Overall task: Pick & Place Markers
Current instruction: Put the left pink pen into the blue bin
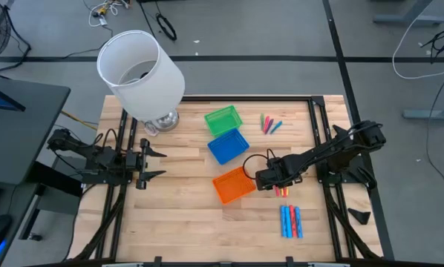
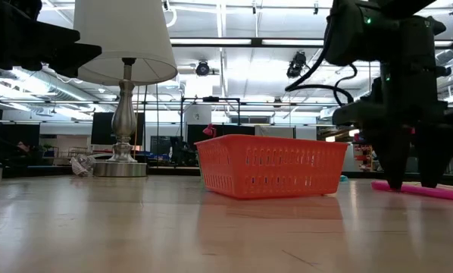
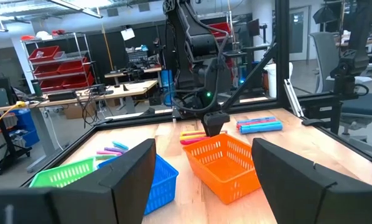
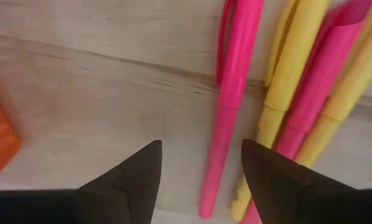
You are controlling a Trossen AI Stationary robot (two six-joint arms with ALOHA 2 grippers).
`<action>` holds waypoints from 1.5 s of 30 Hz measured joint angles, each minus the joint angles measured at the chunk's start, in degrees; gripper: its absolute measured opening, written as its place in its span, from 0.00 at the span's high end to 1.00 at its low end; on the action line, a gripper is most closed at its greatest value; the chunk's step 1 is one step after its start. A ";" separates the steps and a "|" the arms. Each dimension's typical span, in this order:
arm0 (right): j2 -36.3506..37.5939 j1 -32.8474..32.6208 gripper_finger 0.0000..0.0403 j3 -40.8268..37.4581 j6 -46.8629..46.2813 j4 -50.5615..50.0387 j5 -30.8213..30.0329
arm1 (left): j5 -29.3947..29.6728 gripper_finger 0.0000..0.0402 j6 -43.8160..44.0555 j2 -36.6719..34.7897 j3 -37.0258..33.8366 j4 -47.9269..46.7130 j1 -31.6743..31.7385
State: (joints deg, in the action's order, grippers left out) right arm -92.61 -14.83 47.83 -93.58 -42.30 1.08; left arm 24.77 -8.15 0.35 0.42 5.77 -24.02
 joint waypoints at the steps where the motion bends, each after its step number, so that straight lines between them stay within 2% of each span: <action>1: -0.03 0.00 0.44 -0.02 0.00 0.15 0.00 | 0.00 0.32 0.01 0.01 -0.01 -0.03 0.01; 14: -0.89 -0.02 0.46 0.02 -1.52 1.51 0.02 | 0.00 0.32 0.01 0.01 -0.01 -0.01 -0.01; 35: -0.97 -0.03 0.86 0.00 0.95 0.72 -0.10 | 0.00 0.32 0.01 0.01 -0.01 -0.03 0.00; 40: -0.95 -0.02 0.92 0.02 1.29 0.77 -0.15 | 0.00 0.32 0.01 0.01 -0.01 -0.03 0.01; 45: -0.95 -0.02 0.94 0.04 1.33 0.81 -0.21 | 0.00 0.32 -0.01 0.01 -0.01 -0.03 0.01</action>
State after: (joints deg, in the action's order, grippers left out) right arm -93.56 -14.85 47.88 -92.25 -41.50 0.87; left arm 24.77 -8.16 0.36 0.40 5.74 -24.01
